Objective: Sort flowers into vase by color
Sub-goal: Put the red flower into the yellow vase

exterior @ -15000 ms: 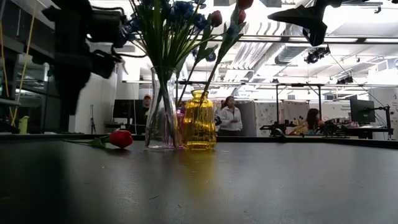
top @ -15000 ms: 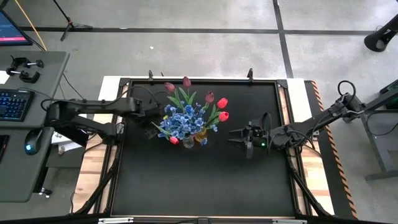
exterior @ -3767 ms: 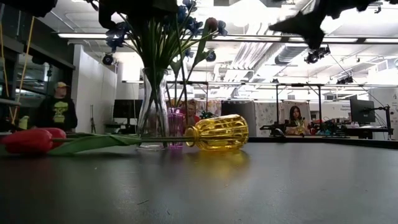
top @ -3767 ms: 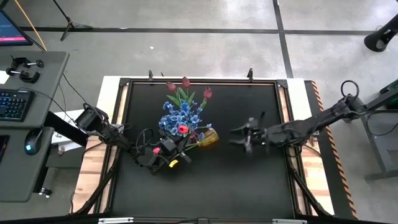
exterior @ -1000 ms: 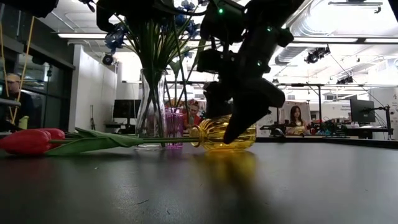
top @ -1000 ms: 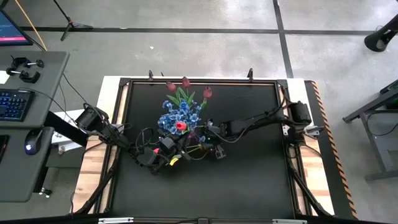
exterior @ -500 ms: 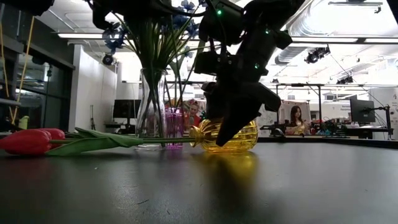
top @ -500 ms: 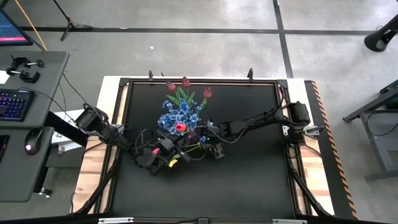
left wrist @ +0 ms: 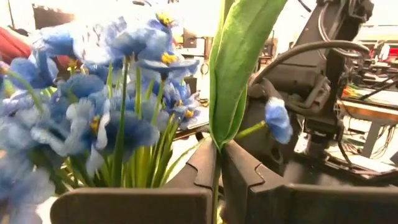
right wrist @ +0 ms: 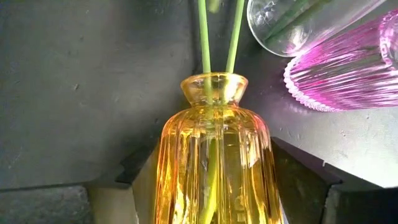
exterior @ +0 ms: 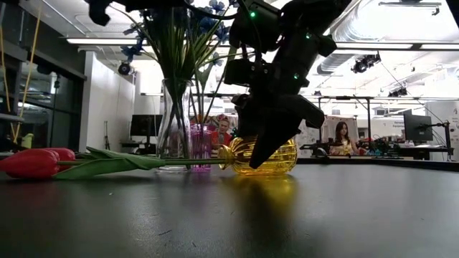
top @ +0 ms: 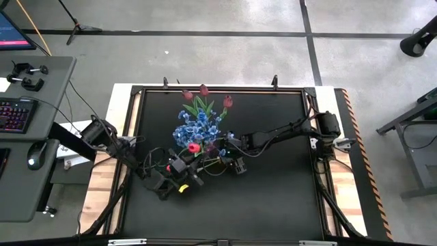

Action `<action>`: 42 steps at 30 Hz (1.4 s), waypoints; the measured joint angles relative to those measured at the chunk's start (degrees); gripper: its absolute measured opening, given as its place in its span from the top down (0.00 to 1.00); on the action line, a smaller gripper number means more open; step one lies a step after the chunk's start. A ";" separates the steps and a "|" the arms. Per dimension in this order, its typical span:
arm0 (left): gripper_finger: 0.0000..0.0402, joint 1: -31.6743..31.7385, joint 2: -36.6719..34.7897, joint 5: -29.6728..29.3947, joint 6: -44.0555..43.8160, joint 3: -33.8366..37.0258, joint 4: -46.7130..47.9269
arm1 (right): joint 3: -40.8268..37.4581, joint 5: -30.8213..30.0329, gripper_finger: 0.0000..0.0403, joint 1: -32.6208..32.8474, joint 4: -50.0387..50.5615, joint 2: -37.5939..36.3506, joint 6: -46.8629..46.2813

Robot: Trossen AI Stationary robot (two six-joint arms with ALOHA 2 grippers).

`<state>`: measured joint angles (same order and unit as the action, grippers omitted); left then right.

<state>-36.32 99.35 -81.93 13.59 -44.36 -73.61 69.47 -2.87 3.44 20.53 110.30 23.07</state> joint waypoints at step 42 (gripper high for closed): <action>1.00 -10.73 -4.48 -8.11 1.99 0.00 -0.22 | 1.40 19.53 0.43 -5.72 4.17 -8.39 -4.98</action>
<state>-47.05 94.87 -90.04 15.57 -44.36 -73.82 70.87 16.67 -2.28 24.71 101.91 18.09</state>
